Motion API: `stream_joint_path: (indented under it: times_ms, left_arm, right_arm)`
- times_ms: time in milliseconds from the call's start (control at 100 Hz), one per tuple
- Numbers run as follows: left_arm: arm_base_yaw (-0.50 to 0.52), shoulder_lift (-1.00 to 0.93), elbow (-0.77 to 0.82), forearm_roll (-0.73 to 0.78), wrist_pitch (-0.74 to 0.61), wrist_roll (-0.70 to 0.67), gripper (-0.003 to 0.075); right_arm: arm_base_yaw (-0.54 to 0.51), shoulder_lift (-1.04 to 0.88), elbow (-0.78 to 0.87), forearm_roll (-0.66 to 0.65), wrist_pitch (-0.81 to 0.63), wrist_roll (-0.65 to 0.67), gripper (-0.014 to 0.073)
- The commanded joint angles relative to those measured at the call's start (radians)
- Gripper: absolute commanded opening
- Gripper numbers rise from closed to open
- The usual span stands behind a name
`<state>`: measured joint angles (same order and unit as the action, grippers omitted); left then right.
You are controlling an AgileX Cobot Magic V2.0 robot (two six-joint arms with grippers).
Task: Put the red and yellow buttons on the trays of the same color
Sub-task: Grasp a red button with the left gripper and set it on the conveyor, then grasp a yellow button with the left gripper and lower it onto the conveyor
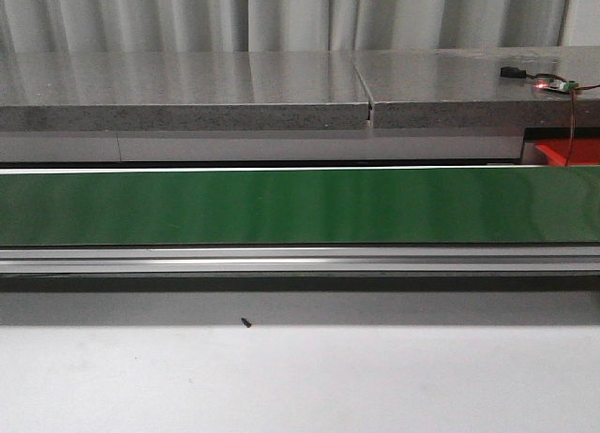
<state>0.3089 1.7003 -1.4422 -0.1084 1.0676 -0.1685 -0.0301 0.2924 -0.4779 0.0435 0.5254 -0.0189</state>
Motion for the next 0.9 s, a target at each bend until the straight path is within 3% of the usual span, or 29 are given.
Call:
stream_joint_path:
  times_ms: [0, 200, 270, 380, 470, 890]
  left_arm:
    - [-0.01, -0.048, -0.004, -0.016, -0.055, 0.003, 0.019]
    - [-0.01, -0.031, 0.008, -0.031, -0.05, 0.034, 0.0218]
    - [-0.01, -0.019, 0.008, -0.058, -0.035, 0.056, 0.0294]
    - [-0.01, -0.006, 0.008, -0.072, -0.017, 0.056, 0.0479]
    - [-0.01, -0.01, 0.008, -0.07, -0.021, 0.056, 0.0562]
    - [0.012, -0.027, -0.077, -0.023, -0.027, 0.065, 0.0568]
  right_arm:
    - [0.0, 0.008, -0.026, 0.001, -0.074, -0.006, -0.0067]
    - [0.0, 0.008, -0.026, 0.001, -0.074, -0.006, -0.0067]
    - [0.0, 0.008, -0.026, 0.001, -0.074, -0.006, -0.0067]
    - [0.0, 0.008, -0.026, 0.001, -0.074, -0.006, -0.0067]
    - [0.0, 0.008, -0.026, 0.001, -0.074, -0.006, -0.0067]
    - [0.0, 0.008, -0.026, 0.001, -0.074, -0.006, -0.0067]
